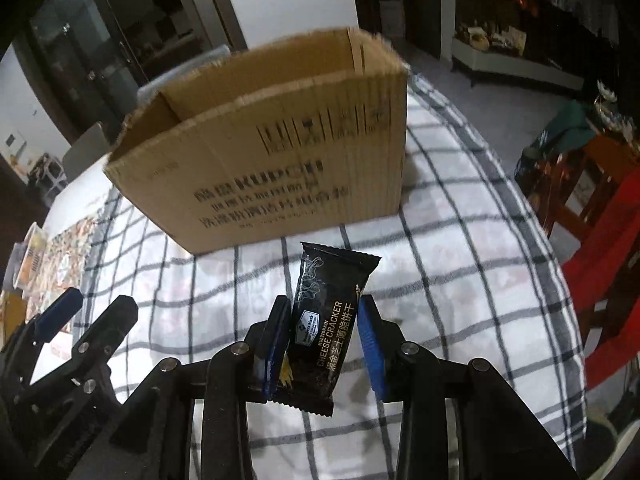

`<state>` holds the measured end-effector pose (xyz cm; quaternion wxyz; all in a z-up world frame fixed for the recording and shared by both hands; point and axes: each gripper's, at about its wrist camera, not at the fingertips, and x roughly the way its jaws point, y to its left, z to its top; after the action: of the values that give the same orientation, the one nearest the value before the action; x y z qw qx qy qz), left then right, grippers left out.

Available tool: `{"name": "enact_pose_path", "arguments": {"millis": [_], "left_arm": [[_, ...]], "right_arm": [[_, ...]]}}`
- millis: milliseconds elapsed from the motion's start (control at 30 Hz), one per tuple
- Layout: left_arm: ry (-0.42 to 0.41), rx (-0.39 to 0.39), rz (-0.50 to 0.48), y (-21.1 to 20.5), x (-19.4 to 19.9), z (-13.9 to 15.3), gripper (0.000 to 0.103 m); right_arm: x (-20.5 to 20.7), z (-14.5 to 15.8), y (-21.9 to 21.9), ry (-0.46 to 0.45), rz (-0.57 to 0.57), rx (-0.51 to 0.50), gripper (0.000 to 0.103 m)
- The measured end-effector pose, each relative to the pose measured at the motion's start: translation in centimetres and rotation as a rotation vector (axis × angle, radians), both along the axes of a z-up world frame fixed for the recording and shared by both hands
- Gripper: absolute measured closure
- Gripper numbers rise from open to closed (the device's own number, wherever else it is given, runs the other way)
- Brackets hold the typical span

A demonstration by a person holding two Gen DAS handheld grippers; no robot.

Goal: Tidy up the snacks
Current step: 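Lift the gold-black cheese cracker bar with the right tool over the box, then lower the bar into the box and open the right tool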

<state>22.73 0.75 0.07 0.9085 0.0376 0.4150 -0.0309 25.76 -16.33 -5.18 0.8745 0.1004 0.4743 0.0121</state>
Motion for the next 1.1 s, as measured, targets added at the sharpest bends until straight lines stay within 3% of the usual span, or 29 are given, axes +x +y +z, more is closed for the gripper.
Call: {"name": "enact_pose_path", "arguments": {"millis": [500,1100], "left_arm": [[-0.124,-0.031,0.0,0.0,0.3,5.3,0.022],[-0.208,-0.068,0.027,-0.1,4.4,8.2,0.018]], "right_arm": [[0.3,6.4,-0.7,-0.189,0.025,0.027,0.067],[5.1,10.0,-0.5,-0.303,0.084,0.043,0.067]]}}
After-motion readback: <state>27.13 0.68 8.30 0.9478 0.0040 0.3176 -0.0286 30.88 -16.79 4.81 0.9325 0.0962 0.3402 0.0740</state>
